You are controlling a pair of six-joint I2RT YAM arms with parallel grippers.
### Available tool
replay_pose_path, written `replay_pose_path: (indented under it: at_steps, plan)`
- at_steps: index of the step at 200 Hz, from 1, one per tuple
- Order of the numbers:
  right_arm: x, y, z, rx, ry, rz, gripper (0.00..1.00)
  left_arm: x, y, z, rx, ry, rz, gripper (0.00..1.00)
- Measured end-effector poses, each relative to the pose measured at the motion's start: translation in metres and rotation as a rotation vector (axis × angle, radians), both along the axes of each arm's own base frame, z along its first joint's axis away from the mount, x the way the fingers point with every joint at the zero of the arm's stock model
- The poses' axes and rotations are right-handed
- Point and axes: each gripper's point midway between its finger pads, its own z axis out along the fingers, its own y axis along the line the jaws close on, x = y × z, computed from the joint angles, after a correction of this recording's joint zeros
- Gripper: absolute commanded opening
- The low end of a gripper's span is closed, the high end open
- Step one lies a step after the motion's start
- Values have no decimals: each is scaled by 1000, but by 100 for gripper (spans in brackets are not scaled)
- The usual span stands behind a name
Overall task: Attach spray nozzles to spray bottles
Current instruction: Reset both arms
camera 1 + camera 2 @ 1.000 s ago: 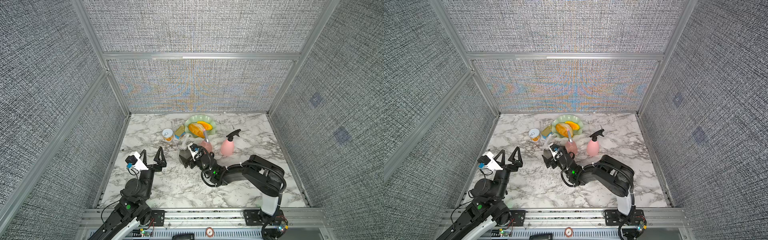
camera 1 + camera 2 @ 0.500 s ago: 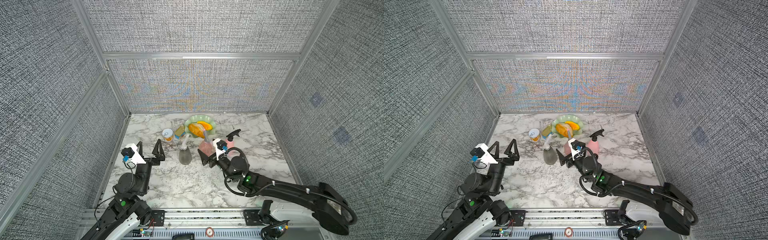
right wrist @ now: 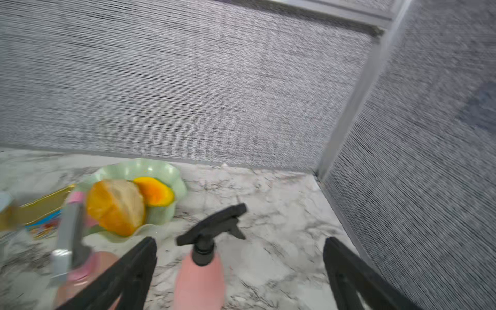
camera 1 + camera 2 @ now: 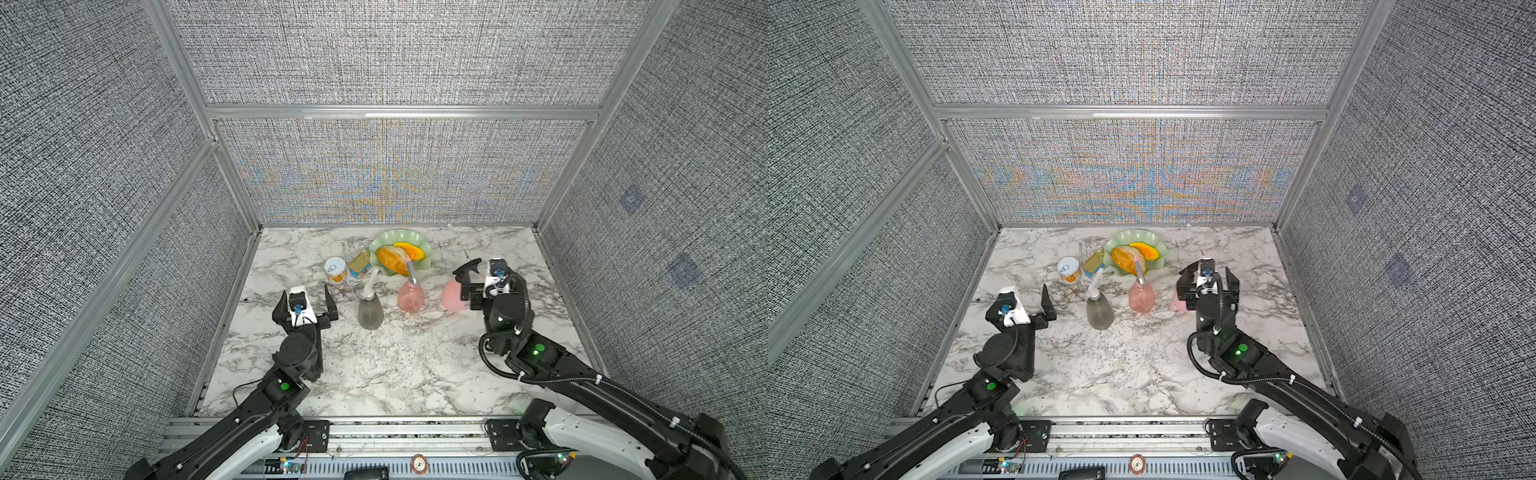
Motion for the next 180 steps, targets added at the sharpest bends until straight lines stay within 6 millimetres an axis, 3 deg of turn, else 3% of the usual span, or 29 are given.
replay_pose_path:
  at_steps: [15,54,92,112,147,167,180]
  plan:
    - [0,-32,-19,20,10,-67,99,1,10,-25,118,11,47,99]
    - [11,-77,-63,-50,66,-147,99,21,47,-31,116,18,213,99]
    - [16,-98,-125,-79,169,-142,99,30,84,-89,106,143,307,99]
    - [22,-103,-139,-70,181,-137,99,35,90,-107,101,171,304,99]
    - [40,-118,-157,-35,181,-151,99,50,86,-120,110,178,244,99]
    - [49,-120,-168,-18,188,-136,99,58,90,-97,64,97,216,99]
    - [53,-120,-172,-6,192,-125,99,59,94,-94,45,79,187,99]
